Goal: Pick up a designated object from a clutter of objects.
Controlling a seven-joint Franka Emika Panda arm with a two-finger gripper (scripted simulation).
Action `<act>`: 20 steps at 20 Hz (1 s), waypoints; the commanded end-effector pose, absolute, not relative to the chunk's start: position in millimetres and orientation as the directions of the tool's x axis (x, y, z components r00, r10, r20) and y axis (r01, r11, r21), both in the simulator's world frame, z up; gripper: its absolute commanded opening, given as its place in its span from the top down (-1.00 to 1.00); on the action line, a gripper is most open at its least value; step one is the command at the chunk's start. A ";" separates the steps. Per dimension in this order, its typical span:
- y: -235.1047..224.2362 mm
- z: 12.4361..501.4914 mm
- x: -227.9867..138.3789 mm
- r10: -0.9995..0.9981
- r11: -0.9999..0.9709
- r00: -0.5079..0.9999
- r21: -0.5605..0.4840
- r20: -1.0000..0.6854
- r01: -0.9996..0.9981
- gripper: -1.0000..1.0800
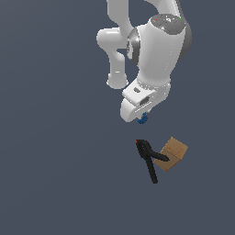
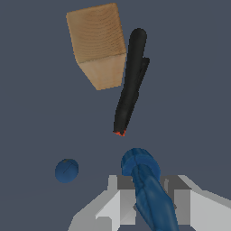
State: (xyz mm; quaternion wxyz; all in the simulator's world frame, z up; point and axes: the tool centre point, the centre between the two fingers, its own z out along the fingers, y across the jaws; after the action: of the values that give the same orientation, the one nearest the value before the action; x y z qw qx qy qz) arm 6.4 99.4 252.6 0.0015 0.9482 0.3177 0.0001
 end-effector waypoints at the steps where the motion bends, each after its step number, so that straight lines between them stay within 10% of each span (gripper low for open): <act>1: 119.6 274.5 13.1 0.602 -0.799 0.799 0.002 -0.001 0.602 1.00; 20: 210.0 370.6 50.4 0.602 -0.799 0.799 0.000 0.000 0.602 1.00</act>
State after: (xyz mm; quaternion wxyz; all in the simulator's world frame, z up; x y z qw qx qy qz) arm 48.7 206.6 366.8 0.0000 0.9482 0.3177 0.0002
